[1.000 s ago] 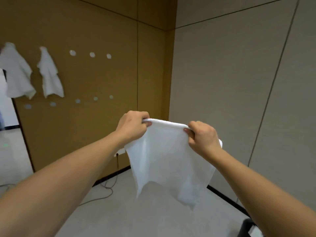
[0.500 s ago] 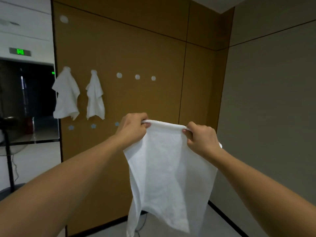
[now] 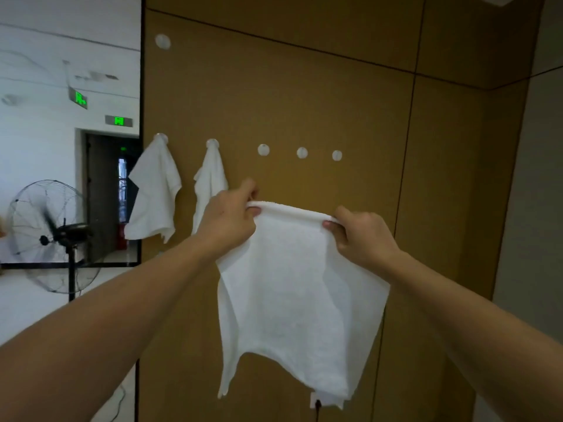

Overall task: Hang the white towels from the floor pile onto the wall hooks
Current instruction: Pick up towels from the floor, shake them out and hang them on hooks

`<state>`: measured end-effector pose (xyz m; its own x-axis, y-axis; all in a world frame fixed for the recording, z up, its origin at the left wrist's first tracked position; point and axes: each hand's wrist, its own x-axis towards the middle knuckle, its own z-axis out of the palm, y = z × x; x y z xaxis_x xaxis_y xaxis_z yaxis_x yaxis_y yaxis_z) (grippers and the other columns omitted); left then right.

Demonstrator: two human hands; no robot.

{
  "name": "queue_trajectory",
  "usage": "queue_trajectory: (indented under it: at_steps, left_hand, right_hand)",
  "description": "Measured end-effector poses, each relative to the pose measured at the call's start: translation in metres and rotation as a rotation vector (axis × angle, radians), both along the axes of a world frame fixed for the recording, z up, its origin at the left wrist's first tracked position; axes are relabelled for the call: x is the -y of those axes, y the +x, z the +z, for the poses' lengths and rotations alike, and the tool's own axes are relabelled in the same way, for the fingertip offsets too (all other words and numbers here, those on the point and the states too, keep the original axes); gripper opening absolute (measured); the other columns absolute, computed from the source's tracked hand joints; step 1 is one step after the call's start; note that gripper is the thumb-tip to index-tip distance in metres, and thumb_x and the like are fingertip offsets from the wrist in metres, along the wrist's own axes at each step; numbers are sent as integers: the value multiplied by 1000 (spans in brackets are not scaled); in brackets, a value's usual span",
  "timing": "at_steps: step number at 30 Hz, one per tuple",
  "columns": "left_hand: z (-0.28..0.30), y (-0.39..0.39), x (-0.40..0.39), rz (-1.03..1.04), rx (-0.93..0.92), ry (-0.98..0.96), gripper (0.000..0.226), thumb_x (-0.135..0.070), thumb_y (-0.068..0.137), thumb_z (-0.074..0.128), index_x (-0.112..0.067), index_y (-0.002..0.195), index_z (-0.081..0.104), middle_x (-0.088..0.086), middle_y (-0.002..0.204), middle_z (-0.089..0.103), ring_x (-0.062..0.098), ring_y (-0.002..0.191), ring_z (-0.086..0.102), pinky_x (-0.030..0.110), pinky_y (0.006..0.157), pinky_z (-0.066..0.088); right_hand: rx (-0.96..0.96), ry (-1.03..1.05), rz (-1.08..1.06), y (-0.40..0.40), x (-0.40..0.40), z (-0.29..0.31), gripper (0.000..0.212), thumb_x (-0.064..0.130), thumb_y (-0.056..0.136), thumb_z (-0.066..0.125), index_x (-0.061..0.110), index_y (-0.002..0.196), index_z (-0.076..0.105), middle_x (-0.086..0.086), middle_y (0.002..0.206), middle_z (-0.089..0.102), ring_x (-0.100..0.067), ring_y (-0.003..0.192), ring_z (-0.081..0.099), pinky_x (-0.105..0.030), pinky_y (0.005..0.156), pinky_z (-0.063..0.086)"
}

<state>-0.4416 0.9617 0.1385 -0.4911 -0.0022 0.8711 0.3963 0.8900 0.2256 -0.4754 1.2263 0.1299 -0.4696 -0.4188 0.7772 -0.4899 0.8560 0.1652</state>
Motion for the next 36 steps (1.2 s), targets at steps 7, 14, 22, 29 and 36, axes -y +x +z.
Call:
queue_trajectory:
  at_steps: [7, 14, 22, 29, 36]
  left_hand:
    - [29, -139, 22, 132, -143, -80, 31, -5, 82, 57, -33, 88, 46, -9, 91, 53, 17, 74, 51, 28, 60, 36]
    - [70, -263, 51, 279, -202, -313, 34, 0, 82, 59, -26, 97, 74, 1, 120, 59, 18, 90, 59, 24, 68, 36]
    - [88, -384, 93, 391, -151, -544, 47, -4, 79, 62, -25, 121, 65, 5, 127, 57, 28, 90, 64, 29, 65, 50]
    - [124, -479, 132, 539, -201, -690, 37, -16, 90, 43, -13, 126, 50, 6, 126, 49, 24, 88, 55, 40, 65, 53]
    - [179, -546, 150, 583, -167, -625, 38, -7, 89, 52, -11, 127, 48, 7, 128, 42, 26, 89, 54, 42, 72, 52]
  right_hand:
    - [-63, 41, 164, -155, 34, 35, 24, 39, 100, 42, 19, 109, 49, -3, 74, 66, -26, 60, 60, -35, 57, 48]
    - [-348, 71, 491, -296, 64, 66, 11, 5, 85, 67, 4, 96, 70, -9, 71, 66, -29, 57, 61, -35, 46, 48]
    - [-162, 99, 337, -451, 108, 96, 83, 72, 88, -3, 30, 131, 55, -4, 85, 55, -22, 73, 49, -33, 65, 42]
    - [-507, 73, 241, -555, 159, 144, 42, 43, 94, 35, 33, 124, 63, -7, 68, 57, -27, 51, 56, -25, 51, 30]
    - [-300, -35, 168, -610, 203, 207, 36, 36, 99, 39, 37, 128, 60, 4, 114, 70, -21, 103, 64, -33, 81, 48]
